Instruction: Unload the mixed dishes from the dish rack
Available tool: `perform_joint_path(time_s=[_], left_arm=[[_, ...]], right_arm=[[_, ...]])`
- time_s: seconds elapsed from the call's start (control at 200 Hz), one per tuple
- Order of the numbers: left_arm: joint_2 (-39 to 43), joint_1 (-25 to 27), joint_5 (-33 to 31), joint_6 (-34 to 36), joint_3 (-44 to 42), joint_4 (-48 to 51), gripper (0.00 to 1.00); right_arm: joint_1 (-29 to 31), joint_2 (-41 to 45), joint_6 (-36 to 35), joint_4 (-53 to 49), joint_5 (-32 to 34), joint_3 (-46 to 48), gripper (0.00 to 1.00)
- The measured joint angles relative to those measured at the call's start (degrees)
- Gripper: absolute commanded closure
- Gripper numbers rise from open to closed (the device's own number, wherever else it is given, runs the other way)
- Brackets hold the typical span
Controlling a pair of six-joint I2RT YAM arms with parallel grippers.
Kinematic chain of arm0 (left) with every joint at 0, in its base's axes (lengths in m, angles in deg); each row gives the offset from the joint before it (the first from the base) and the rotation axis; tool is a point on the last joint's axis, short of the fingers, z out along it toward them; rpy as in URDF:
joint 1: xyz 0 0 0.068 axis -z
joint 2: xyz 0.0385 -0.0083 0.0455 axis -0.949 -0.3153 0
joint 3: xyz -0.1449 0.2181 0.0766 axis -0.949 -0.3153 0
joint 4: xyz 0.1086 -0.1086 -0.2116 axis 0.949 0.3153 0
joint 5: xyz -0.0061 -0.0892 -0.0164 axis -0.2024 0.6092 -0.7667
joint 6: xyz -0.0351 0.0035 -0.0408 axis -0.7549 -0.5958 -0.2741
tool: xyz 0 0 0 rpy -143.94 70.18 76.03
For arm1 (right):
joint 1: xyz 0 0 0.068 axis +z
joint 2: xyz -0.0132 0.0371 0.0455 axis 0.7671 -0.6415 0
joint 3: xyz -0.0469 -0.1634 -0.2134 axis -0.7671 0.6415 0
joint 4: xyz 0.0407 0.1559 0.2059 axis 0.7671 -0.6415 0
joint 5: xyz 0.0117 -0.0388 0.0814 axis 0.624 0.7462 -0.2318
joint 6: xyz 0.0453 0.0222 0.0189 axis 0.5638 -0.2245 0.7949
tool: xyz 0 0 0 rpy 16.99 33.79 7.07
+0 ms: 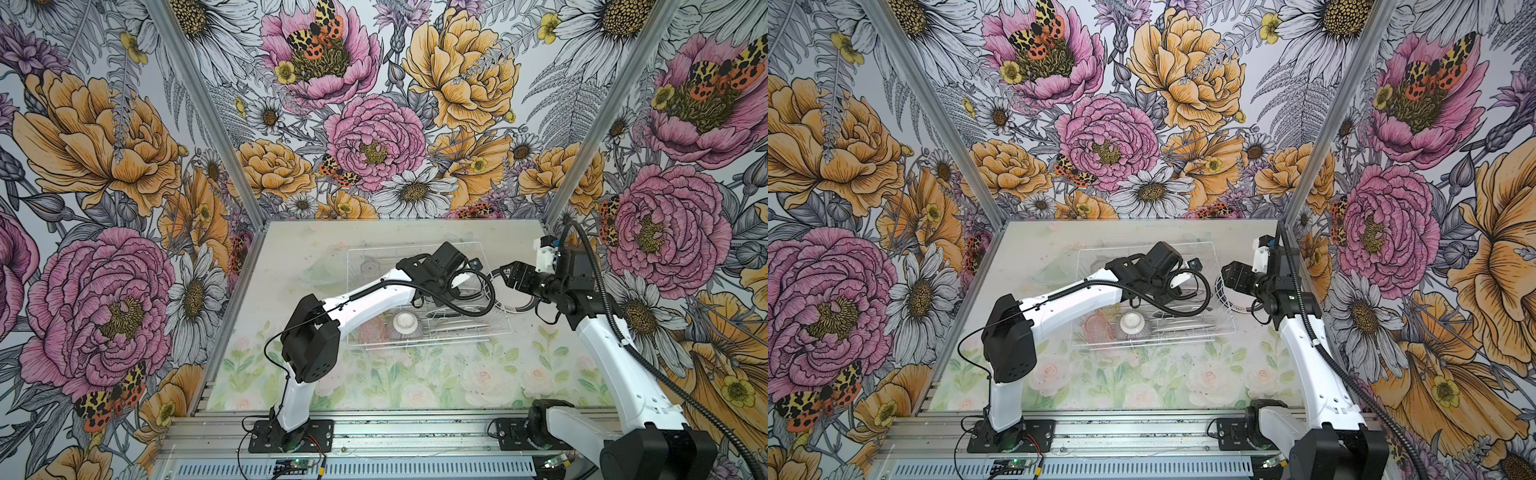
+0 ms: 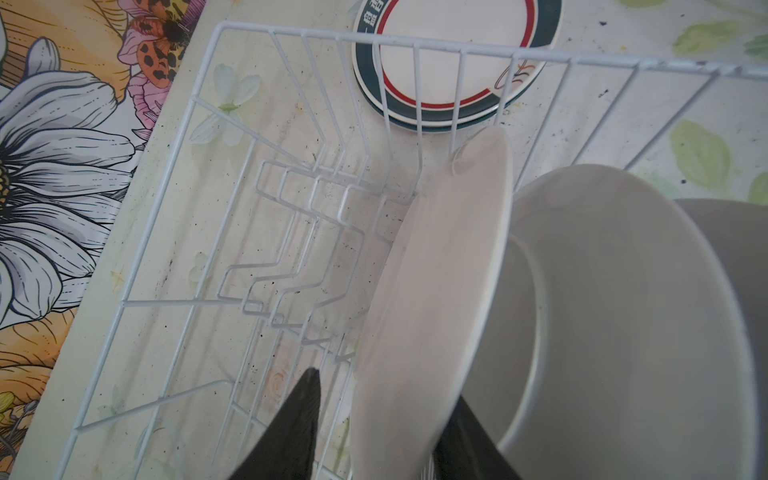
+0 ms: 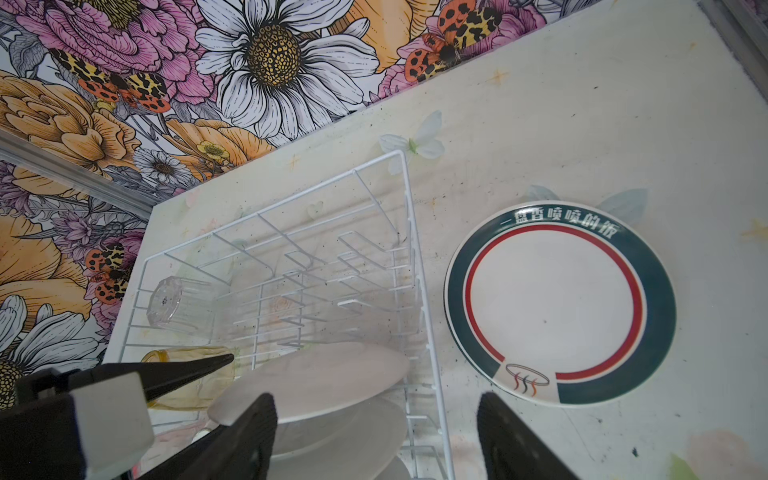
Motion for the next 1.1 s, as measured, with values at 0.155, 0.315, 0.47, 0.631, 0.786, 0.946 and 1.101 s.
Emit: perform_joint_path(time_s=[0.155, 0.315, 0.47, 0.631, 0.786, 0.946, 1.101], left_arm=[[0.00, -1.90, 3.45, 0.22, 1.05, 0.04, 0.58], [0.00, -2.84, 5.73, 0.42, 1.27, 0.28, 0.60], [-0.39, -2.89, 7.26, 0.59, 1.60, 0.72, 0.64], [-1.81, -2.89, 7.76, 0.63, 2.29, 0.83, 0.68], [-2.51, -2.89, 7.78, 0.66, 2.38, 1.16, 0.70], [-2.62, -2.89, 7.67, 0.68, 3.08, 1.14, 0.73], [-2.71, -2.82, 6.84, 0.83, 3.56, 1.14, 0.75]], right_arm=[[0.00, 0.00, 0.00, 0.00, 0.04, 0.00, 0.22], [-0.02, 0.00, -0.02, 0.00, 0.37, 0.00, 0.22], [0.00, 0.00, -0.02, 0.00, 0.42, 0.00, 0.22], [0.00, 0.00, -0.04, 0.00, 0.42, 0.00, 0.22], [0.00, 0.00, -0.07, 0.00, 0.42, 0.00, 0.22], [0.00, 0.00, -0.24, 0.00, 0.42, 0.00, 0.22], [0.00, 0.00, -0.24, 0.00, 0.42, 0.00, 0.22]])
